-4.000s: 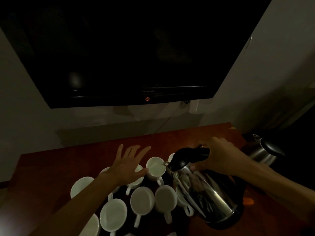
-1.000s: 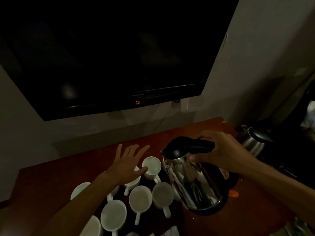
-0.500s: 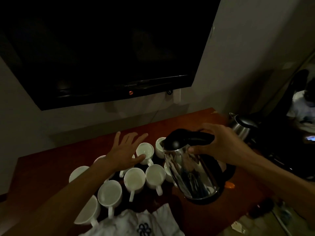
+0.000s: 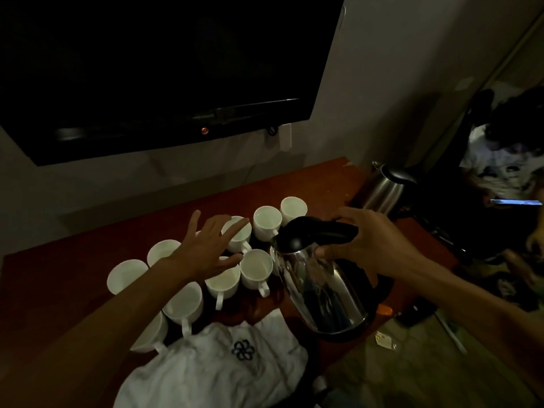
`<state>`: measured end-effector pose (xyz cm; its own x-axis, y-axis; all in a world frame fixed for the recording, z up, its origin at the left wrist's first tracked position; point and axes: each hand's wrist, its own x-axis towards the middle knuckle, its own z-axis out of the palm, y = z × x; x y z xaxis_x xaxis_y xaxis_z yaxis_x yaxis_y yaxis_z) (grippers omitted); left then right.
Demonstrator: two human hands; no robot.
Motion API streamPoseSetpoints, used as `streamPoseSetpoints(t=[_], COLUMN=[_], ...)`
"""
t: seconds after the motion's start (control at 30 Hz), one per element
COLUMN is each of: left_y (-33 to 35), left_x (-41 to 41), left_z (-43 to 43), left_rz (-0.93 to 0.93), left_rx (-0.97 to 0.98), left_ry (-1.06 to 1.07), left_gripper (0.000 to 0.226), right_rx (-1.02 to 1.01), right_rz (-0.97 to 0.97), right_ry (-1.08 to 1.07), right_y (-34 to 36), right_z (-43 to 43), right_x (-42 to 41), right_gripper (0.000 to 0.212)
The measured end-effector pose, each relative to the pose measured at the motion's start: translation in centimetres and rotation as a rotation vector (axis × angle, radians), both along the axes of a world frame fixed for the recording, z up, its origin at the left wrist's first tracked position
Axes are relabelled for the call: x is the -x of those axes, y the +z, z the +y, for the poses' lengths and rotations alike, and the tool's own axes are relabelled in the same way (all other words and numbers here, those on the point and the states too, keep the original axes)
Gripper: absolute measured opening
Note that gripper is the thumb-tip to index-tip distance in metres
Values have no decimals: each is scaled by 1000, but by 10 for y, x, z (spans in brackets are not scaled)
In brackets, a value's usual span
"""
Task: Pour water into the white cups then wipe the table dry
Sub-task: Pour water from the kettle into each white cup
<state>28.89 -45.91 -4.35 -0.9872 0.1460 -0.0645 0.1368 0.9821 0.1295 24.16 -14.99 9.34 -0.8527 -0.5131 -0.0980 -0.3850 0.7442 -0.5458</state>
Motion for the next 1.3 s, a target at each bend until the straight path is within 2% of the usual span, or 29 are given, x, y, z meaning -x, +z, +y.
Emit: streamPoseSetpoints(t=[0.6, 0.83, 1.3], left_y=[-29, -40, -61], left_x=[-2, 3, 1], left_z=[-24, -29, -27], left_rz=[-32, -51, -89], left_rx=[-44, -68, -133], left_ry=[-35, -57, -42], left_gripper=[80, 80, 80], right_rx=[-157, -205, -298], right_rz=[-5, -4, 35], right_ry=[-20, -12, 79], right_y=[-22, -31, -39], right_z=[-22, -30, -51], right_x=[-3, 7, 20], right_gripper=[53, 50, 52])
